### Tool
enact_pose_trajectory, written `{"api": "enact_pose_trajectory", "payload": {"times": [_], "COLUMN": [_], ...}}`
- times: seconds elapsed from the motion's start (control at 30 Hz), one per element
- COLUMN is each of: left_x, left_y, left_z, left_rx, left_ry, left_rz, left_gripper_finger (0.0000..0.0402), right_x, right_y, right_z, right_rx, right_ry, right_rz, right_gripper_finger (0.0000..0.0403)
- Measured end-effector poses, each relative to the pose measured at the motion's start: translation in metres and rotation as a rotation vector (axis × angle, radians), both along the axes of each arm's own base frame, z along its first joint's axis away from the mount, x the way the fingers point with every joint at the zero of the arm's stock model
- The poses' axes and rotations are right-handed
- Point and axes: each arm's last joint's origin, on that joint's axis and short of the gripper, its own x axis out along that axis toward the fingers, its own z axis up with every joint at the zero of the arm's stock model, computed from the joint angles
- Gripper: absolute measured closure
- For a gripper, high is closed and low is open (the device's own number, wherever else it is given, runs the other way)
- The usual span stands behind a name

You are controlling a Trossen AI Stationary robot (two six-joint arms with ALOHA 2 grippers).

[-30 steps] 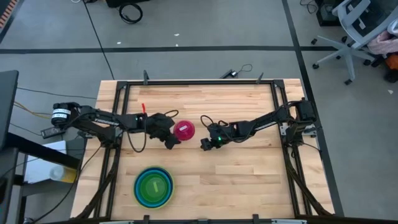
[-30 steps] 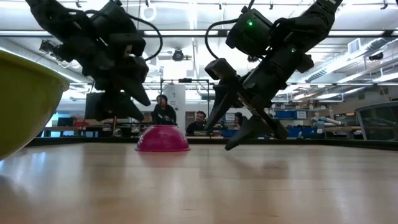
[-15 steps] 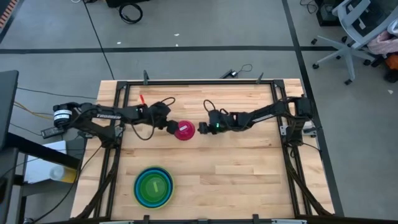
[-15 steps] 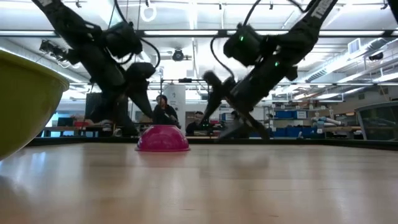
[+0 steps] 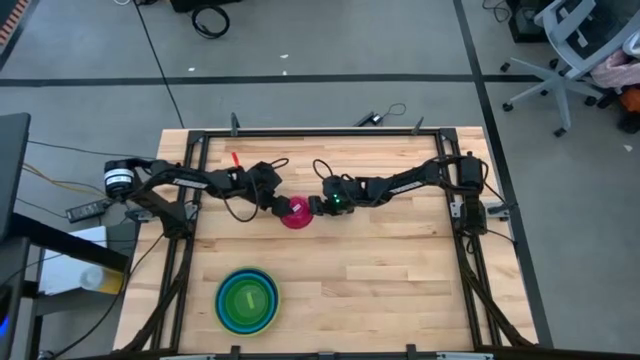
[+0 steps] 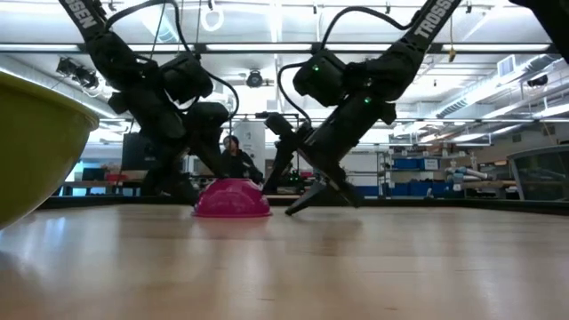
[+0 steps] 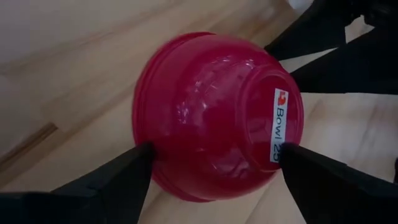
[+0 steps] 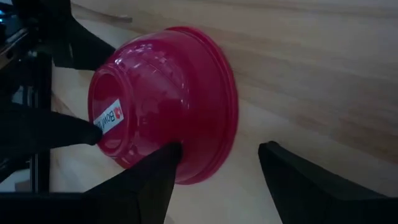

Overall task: Nest bowls inside each other
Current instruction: Stack the extra small red bowl on top of the small green bowl

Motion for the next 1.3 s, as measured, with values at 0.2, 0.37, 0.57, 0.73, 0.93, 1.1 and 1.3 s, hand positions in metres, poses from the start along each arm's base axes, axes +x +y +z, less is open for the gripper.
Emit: {"api": "enact_pose_trajectory", "payload": {"times": [0.2,0.37,0.57,0.73,0.93,1.1,1.3], "left_x": [0.004,0.012,0.015,0.020,0.025,0.028,0.030], "left_y": [0.001,0.004,0.006,0.007,0.007,0.001,-0.010], "left_z": [0.005,0.015,0.020,0.030,0.042,0.047,0.046], "left_rx": [0.034,0.059,0.034,0.016,-0.031,-0.132,-0.137], "left_ry": [-0.073,-0.209,-0.259,-0.357,-0.485,-0.531,-0.520], "left_rz": [-0.038,-0.036,-0.004,0.002,-0.009,-0.055,-0.067], "left_gripper_finger": [0.0064,0.0084,0.0106,0.0113,0.0114,0.0115,0.0114], "right_x": [0.000,0.006,0.008,0.008,0.008,0.008,0.007], "right_y": [0.003,0.006,0.006,0.006,0.006,0.001,0.001], "right_z": [0.007,0.017,0.017,0.017,0.018,0.017,0.017], "right_rx": [0.021,0.030,0.032,0.007,-0.035,-0.162,-0.221], "right_ry": [-0.028,-0.115,-0.133,-0.140,-0.140,-0.119,-0.102], "right_rz": [0.076,0.138,0.124,0.131,0.129,0.068,0.092], "right_gripper_finger": [0.0156,0.0156,0.0156,0.0156,0.0156,0.0156,0.0156]}}
